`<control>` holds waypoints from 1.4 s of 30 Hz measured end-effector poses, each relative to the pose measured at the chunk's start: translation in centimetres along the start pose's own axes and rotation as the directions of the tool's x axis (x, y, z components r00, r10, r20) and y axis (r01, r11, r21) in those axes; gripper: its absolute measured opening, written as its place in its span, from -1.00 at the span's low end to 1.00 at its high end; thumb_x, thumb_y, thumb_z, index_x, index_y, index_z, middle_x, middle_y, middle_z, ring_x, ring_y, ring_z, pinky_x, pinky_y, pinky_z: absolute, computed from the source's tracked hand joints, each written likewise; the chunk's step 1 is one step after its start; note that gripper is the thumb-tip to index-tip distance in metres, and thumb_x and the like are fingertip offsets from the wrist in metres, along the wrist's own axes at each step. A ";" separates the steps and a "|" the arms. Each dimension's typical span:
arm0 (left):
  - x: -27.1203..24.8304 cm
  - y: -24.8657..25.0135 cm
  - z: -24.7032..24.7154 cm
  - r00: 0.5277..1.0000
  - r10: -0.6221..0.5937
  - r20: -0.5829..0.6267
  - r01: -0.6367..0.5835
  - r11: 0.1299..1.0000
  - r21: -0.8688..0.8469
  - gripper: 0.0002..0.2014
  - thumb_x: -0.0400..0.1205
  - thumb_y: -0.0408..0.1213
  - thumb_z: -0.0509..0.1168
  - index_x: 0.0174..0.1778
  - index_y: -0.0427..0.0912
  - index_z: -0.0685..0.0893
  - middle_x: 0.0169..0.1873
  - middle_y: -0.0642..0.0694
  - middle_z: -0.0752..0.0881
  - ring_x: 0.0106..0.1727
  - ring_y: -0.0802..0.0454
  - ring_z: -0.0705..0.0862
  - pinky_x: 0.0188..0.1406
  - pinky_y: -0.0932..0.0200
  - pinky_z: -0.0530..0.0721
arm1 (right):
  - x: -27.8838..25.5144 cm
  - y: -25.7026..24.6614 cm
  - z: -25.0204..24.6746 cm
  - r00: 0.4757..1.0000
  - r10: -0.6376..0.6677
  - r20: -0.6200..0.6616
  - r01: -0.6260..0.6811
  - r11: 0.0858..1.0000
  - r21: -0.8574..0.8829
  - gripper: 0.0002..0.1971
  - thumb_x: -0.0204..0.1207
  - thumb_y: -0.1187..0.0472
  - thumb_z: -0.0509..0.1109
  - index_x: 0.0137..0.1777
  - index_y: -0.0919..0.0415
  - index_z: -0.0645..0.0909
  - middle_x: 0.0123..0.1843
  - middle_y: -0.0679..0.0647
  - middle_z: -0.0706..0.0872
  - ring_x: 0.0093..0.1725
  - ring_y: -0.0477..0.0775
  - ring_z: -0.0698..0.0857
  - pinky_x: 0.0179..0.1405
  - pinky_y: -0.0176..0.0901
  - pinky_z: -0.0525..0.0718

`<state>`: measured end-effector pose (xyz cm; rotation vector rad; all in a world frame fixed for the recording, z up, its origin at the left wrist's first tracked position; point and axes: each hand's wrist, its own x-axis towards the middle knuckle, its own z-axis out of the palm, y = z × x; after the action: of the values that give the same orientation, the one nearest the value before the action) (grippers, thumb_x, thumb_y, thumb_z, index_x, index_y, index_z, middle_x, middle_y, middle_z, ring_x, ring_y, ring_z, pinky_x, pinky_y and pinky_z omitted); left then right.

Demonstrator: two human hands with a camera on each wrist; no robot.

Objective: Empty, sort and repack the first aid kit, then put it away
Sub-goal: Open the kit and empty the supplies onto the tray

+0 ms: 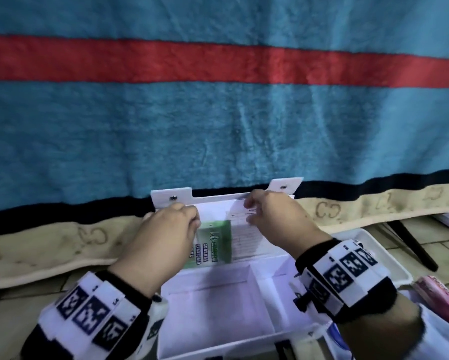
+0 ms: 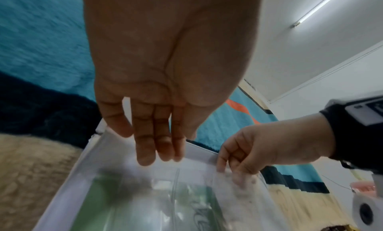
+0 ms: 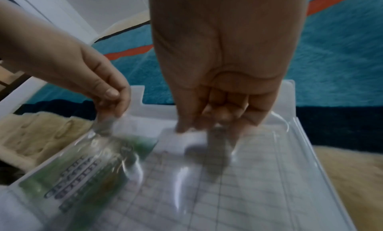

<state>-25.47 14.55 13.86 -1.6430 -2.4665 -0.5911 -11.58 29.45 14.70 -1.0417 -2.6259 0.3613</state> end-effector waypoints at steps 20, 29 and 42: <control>0.6 1.1 -1.2 0.972 -0.051 -0.229 0.041 0.998 -0.048 -0.87 0.54 -0.35 0.23 -0.28 -0.06 0.57 -0.20 -0.07 0.54 -0.24 -0.25 0.63 -0.27 -0.05 0.62 | -1.8 -0.9 -0.9 0.918 -0.146 -0.369 0.106 0.986 -0.129 -0.82 0.50 0.26 0.32 -0.23 -0.02 0.42 -0.16 -0.05 0.68 -0.02 0.13 0.64 -0.13 -0.11 0.13; -1.8 10.2 -3.1 0.944 0.060 -0.323 -0.156 0.947 -0.281 -0.91 0.63 -0.20 0.21 -0.15 -0.12 0.51 -0.37 -0.09 0.66 -0.28 -0.20 0.61 -0.28 -0.11 0.57 | -9.3 4.6 -8.4 0.775 -0.093 -0.626 0.194 0.976 0.096 -0.84 0.55 0.31 0.20 0.02 0.09 0.55 -0.21 -0.08 0.55 -0.22 -0.07 0.48 -0.25 -0.19 0.34; -3.2 25.2 8.9 0.965 -0.140 0.220 0.255 0.677 -0.690 -0.87 0.64 -0.35 0.23 -0.11 -0.01 0.44 -0.37 -0.01 0.76 -0.57 0.15 0.66 -0.52 0.28 0.54 | -21.9 31.8 -12.1 0.739 0.598 -0.311 -0.526 0.800 0.288 -0.86 0.64 0.19 0.17 0.14 0.06 0.47 -0.07 0.27 0.71 -0.60 0.25 0.66 -0.76 -0.17 0.46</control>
<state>-0.29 23.70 11.08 -1.6574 -2.7257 -1.7117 27.84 38.14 11.43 -1.6461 -1.8392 0.4551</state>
